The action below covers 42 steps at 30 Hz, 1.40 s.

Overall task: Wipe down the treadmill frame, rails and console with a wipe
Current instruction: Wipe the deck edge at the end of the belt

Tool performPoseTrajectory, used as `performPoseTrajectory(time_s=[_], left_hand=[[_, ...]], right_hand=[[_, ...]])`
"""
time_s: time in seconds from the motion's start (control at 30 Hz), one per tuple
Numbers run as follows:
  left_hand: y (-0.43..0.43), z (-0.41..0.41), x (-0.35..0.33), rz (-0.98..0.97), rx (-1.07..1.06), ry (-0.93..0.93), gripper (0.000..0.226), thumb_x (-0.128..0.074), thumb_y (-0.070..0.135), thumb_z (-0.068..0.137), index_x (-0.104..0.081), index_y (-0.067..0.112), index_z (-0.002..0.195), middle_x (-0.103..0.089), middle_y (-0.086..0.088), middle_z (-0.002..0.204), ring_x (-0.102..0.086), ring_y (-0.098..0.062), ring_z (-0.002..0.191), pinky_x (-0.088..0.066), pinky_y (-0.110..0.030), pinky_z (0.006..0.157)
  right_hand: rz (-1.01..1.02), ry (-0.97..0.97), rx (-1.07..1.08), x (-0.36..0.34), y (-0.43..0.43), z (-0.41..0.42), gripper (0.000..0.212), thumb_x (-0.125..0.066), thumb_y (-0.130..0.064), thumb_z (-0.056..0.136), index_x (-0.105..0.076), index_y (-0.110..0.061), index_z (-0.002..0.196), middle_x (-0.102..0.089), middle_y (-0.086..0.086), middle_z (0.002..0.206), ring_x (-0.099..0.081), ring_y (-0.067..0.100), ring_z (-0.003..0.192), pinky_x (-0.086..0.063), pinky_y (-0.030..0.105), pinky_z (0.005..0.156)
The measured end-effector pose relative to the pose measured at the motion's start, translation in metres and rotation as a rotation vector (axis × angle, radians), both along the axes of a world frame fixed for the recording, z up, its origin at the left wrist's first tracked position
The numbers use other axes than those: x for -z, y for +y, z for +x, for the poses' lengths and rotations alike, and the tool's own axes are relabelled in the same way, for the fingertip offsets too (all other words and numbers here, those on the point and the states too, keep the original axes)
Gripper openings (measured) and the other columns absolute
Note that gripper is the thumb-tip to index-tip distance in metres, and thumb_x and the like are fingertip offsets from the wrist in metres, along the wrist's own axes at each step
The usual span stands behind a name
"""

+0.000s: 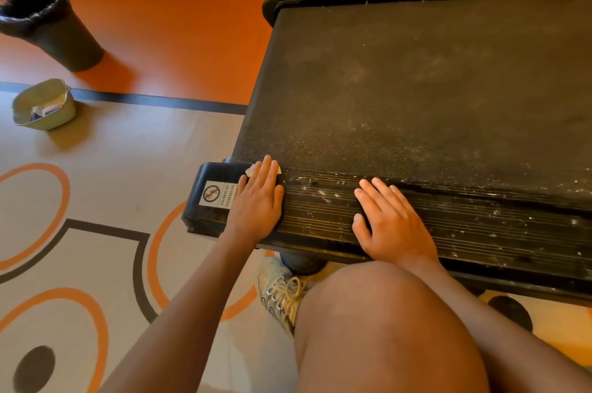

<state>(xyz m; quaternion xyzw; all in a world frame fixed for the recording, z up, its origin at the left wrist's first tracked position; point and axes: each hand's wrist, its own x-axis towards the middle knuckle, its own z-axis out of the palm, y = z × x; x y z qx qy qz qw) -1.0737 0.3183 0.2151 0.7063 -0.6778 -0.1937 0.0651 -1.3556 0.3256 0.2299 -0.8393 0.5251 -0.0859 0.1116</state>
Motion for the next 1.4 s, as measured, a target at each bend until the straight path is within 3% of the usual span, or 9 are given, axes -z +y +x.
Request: performPoseTrajectory(time_s=[0.33,0.47,0.6,0.9,1.2,1.4], left_hand=[[0.059,-0.001,-0.013,-0.005,0.032,0.02,0.057,-0.02,0.039,0.111,-0.003,0.024,0.163,0.005,0.005,0.169,0.013,-0.012,0.153,0.011,-0.034,0.123],[0.019,0.0,-0.011,0.025,0.057,-0.005,0.057,-0.022,0.041,0.111,-0.004,0.024,0.162,0.001,0.002,0.17,0.005,-0.018,0.156,0.006,-0.041,0.125],[-0.01,-0.002,-0.013,0.052,0.072,-0.014,0.057,-0.023,0.04,0.111,-0.006,0.023,0.163,0.0,0.001,0.171,0.003,-0.021,0.157,0.009,-0.039,0.121],[0.074,-0.007,-0.012,0.021,0.035,0.019,0.057,-0.019,0.04,0.11,-0.004,0.024,0.163,0.005,0.007,0.169,0.009,-0.014,0.155,0.009,-0.04,0.125],[0.012,-0.005,-0.011,0.021,0.07,-0.014,0.058,-0.023,0.042,0.11,-0.006,0.022,0.162,-0.002,0.0,0.17,0.001,-0.022,0.157,0.005,-0.038,0.122],[0.087,0.005,-0.013,0.006,0.073,0.034,0.057,-0.017,0.044,0.11,-0.002,0.025,0.162,0.007,0.008,0.169,0.012,-0.011,0.155,0.007,-0.034,0.124]], right_hand=[[-0.01,-0.01,-0.001,0.0,0.0,0.001,0.06,-0.03,-0.042,0.101,-0.06,-0.009,0.142,-0.053,0.012,0.151,-0.044,0.029,0.145,-0.037,0.052,0.118],[-0.017,0.005,-0.014,-0.002,0.0,0.001,0.06,-0.03,-0.041,0.101,-0.059,-0.008,0.143,-0.052,0.013,0.151,-0.044,0.029,0.145,-0.034,0.05,0.12],[-0.011,0.007,0.0,-0.002,0.001,0.001,0.06,-0.029,-0.042,0.101,-0.058,-0.01,0.144,-0.051,0.012,0.153,-0.042,0.028,0.146,-0.032,0.048,0.121],[-0.008,-0.008,-0.009,-0.003,0.001,0.001,0.061,-0.029,-0.041,0.101,-0.059,-0.007,0.142,-0.053,0.014,0.151,-0.044,0.03,0.145,-0.036,0.052,0.119],[-0.018,0.004,0.003,-0.005,0.001,0.002,0.06,-0.03,-0.04,0.101,-0.059,-0.008,0.142,-0.053,0.013,0.151,-0.043,0.029,0.146,-0.033,0.048,0.121],[-0.024,0.002,-0.006,-0.003,0.001,0.002,0.06,-0.03,-0.039,0.101,-0.059,-0.007,0.142,-0.053,0.014,0.15,-0.044,0.03,0.145,-0.035,0.05,0.12]])
